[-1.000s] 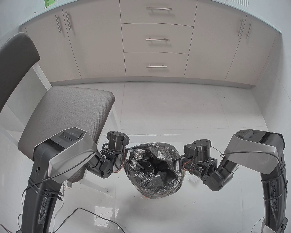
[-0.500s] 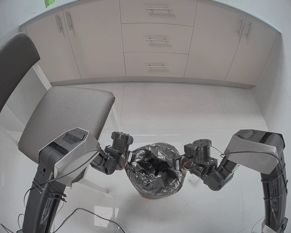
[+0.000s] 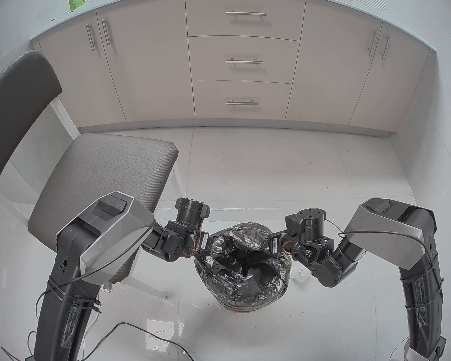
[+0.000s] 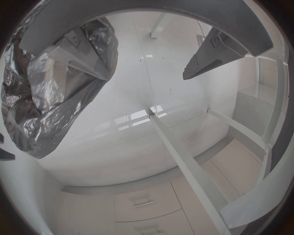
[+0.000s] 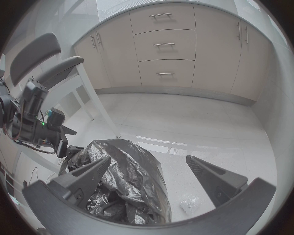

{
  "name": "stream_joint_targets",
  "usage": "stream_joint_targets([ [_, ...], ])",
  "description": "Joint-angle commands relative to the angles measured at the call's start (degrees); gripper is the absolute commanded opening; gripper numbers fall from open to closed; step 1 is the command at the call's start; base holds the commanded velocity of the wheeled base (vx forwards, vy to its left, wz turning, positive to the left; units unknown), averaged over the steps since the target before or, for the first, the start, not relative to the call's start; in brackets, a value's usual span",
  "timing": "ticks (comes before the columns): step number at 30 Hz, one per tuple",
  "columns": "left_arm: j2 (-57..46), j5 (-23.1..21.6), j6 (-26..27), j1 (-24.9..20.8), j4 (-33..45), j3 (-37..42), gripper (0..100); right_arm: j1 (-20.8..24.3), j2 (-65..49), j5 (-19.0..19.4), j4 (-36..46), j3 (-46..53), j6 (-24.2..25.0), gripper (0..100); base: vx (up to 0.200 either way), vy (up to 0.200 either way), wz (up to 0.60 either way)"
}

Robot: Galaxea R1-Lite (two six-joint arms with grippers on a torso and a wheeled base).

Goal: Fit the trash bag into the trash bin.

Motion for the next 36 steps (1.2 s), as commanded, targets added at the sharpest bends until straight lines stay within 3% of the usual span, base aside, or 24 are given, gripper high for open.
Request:
stream_joint_targets([
  [1, -1.59, 0.03, -1.65, -0.62, -0.10, -0.09, 100, -0.31, 1.21, 0.08, 0.42, -0.60, 0.03, 100, 0.000, 0.000, 0.00],
  [17, -10.20, -0.06, -6.13, -5.98, -0.98, 9.49, 100, -0.31, 2.79, 0.43, 2.44, -1.75, 0.03, 100, 0.000, 0.000, 0.00],
  [36, -15.91, -0.50, -7.71, -7.04, -4.67, 15.65, 100, -3.30, 6.39, 0.08, 5.17, -8.69, -0.05, 100, 0.000, 0.000, 0.00],
])
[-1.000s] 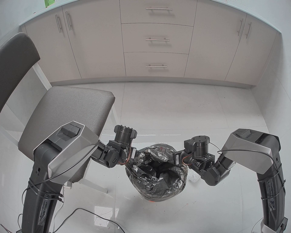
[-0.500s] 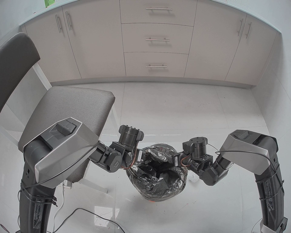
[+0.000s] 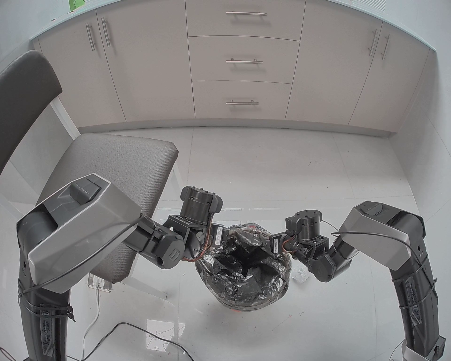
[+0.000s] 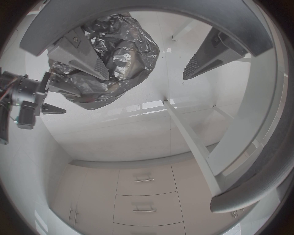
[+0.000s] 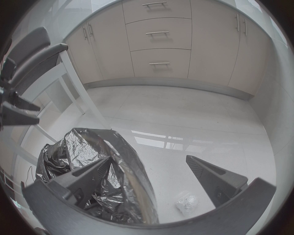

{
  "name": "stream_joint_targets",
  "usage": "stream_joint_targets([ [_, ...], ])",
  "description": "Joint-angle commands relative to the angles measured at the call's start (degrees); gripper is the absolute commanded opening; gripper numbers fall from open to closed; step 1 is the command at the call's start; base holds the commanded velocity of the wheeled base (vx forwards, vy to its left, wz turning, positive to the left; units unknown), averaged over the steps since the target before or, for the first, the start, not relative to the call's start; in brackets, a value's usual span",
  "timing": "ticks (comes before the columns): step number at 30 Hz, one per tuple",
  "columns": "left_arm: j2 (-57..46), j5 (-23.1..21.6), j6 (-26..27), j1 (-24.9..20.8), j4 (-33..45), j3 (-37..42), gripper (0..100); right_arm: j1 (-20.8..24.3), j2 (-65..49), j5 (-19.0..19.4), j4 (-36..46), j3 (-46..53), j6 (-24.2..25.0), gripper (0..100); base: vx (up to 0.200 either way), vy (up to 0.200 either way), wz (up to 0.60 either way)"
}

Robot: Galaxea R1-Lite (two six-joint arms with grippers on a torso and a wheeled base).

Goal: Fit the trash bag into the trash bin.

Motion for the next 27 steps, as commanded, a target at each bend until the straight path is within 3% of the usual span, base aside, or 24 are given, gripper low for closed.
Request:
stream_joint_targets([
  [1, -0.53, 0.05, 0.00, 0.01, -0.21, 0.86, 100, -0.69, 0.74, -0.10, 0.00, -0.95, -0.07, 100, 0.000, 0.000, 0.00],
  [9, -0.09, 0.05, -0.08, 0.01, -0.30, 0.86, 100, -2.89, 1.53, -0.10, 2.90, -3.67, -0.07, 100, 0.000, 0.000, 0.00],
  [27, 1.14, 0.14, -0.17, -0.08, -0.65, 0.86, 100, -2.53, 1.53, 0.69, 4.83, -2.79, 0.11, 100, 0.000, 0.000, 0.00],
])
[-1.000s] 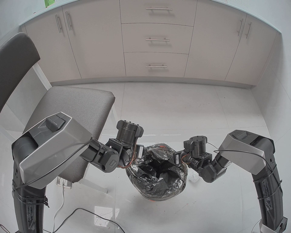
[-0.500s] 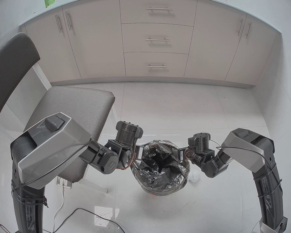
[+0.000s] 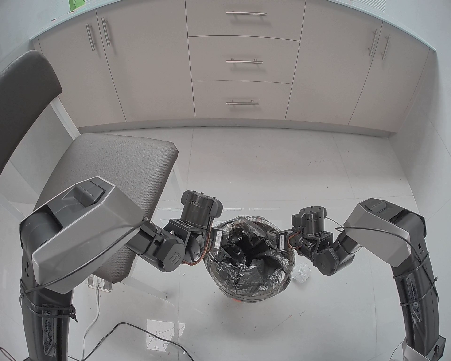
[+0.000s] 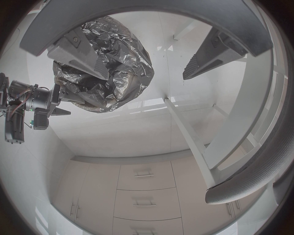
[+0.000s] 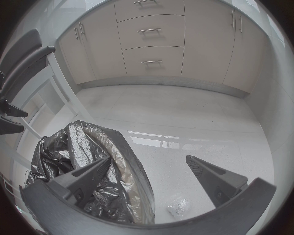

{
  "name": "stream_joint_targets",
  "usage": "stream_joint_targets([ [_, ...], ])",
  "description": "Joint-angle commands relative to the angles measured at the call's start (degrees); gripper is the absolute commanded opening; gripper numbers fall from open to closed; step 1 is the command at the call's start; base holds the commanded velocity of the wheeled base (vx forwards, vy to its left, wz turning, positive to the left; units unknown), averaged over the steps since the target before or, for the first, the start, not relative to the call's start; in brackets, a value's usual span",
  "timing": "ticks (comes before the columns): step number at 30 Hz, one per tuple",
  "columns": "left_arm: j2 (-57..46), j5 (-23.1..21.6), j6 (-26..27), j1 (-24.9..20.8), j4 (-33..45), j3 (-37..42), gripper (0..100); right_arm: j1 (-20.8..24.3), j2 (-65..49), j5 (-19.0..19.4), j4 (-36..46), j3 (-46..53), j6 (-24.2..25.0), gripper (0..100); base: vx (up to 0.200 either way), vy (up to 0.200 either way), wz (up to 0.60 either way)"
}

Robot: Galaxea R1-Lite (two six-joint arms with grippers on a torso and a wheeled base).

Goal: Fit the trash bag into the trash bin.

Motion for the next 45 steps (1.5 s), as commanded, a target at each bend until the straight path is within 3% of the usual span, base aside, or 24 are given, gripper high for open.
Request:
stream_joint_targets([
  [1, 0.42, -0.01, -0.01, 0.01, -0.01, -0.01, 100, 0.32, 0.74, 0.29, 0.77, 0.19, 0.09, 100, 0.000, 0.000, 0.00],
  [9, 0.95, -0.01, -0.10, 0.09, -0.09, -0.09, 100, 0.85, 0.30, 3.63, 5.78, -0.16, 1.76, 100, 0.000, 0.000, 0.00],
  [24, 1.92, 0.17, -0.10, 0.01, -2.99, 0.26, 100, 1.11, -4.36, 3.98, 10.61, 3.45, 1.76, 100, 0.000, 0.000, 0.00],
  [28, 1.30, 0.08, -0.01, 0.01, -3.08, 1.93, 100, 1.38, -12.18, 4.07, 10.61, 8.10, 1.76, 100, 0.000, 0.000, 0.00],
  [36, -2.30, -0.10, -0.01, 0.09, -5.19, 7.03, 100, 9.64, -24.31, 4.59, 11.14, 16.98, 1.76, 100, 0.000, 0.000, 0.00],
  [40, -2.56, -0.01, -0.10, 0.53, -8.53, 8.70, 100, 13.68, -20.89, 4.51, 11.58, 13.20, 1.67, 100, 0.000, 0.000, 0.00],
  [45, -2.92, -0.10, -0.10, 1.50, -10.47, 11.68, 100, 14.21, -15.70, 4.51, 17.12, 6.70, 1.76, 100, 0.000, 0.000, 0.00],
])
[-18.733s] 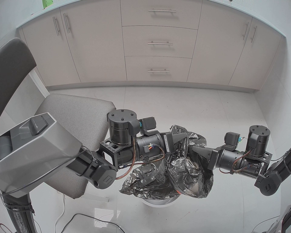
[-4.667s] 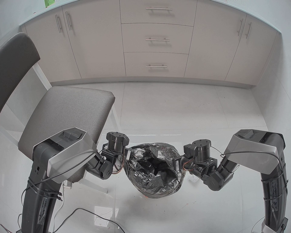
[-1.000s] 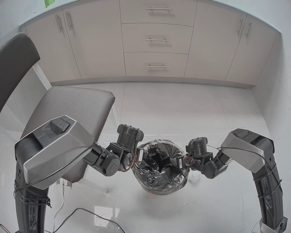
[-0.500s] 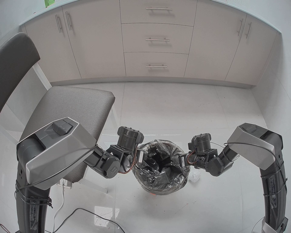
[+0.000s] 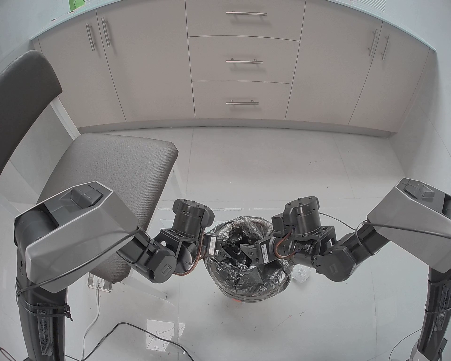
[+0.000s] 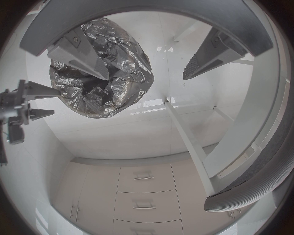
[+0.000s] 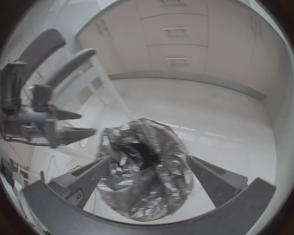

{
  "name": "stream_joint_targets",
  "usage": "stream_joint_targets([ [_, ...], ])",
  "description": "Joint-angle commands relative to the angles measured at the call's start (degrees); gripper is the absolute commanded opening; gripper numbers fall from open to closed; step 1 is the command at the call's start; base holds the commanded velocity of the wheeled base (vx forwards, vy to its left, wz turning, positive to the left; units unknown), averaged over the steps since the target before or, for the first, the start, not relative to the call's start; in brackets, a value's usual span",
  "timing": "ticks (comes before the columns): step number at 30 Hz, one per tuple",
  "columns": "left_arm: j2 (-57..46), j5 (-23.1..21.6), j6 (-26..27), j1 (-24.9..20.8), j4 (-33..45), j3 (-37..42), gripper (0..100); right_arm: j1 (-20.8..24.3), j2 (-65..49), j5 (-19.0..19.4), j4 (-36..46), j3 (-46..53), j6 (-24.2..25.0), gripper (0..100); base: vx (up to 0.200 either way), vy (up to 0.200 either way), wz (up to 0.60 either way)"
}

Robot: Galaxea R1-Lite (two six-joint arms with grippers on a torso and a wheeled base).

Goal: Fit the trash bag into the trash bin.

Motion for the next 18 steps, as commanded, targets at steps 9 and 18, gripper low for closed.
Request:
stream_joint_targets([
  [9, -0.77, -0.08, -0.30, 1.45, -4.10, 4.15, 100, 1.82, 9.80, -0.28, 4.90, -6.31, 0.04, 100, 0.000, 0.000, 0.00],
  [18, 0.02, -0.17, -0.30, 1.45, -4.18, 3.97, 100, 0.94, 12.61, -0.28, 4.72, -5.96, 0.12, 100, 0.000, 0.000, 0.00],
])
